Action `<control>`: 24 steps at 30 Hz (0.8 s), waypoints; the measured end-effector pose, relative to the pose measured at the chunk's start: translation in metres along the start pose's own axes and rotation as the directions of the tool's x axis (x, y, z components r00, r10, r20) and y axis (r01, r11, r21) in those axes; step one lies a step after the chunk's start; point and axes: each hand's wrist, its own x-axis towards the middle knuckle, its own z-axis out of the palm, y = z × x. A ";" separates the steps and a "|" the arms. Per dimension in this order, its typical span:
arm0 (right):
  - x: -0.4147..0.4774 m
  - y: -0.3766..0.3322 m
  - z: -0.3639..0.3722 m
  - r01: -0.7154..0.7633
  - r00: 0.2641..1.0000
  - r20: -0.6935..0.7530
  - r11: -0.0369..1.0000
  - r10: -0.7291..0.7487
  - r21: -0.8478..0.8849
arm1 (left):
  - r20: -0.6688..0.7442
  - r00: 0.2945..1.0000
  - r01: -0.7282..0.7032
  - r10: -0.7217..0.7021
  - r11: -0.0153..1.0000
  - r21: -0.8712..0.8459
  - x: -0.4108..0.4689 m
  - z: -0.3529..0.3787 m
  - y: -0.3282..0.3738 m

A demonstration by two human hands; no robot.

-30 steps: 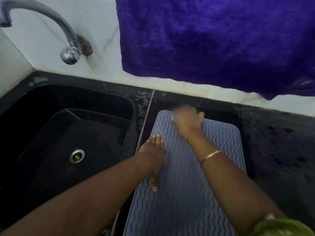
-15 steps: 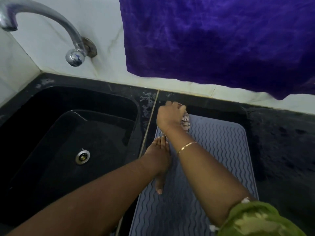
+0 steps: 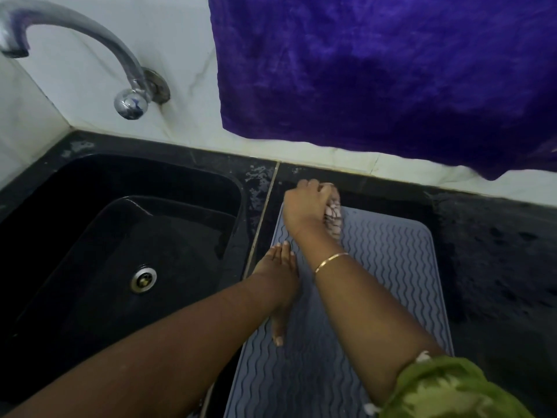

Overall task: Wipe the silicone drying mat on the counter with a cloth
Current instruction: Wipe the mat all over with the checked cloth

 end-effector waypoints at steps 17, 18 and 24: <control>0.001 0.024 0.022 0.161 0.985 -0.104 0.953 -0.138 0.257 | 0.016 0.999 0.045 -0.046 0.996 0.071 -0.002 -0.004 0.007; -0.002 0.026 0.022 0.181 0.982 -0.095 0.956 -0.163 0.230 | 0.021 0.999 0.044 -0.046 0.995 0.085 -0.002 -0.005 0.007; -0.022 0.077 0.015 -0.105 0.994 0.045 0.992 0.102 0.072 | 0.063 0.997 0.049 -0.052 0.998 0.039 -0.003 -0.005 0.003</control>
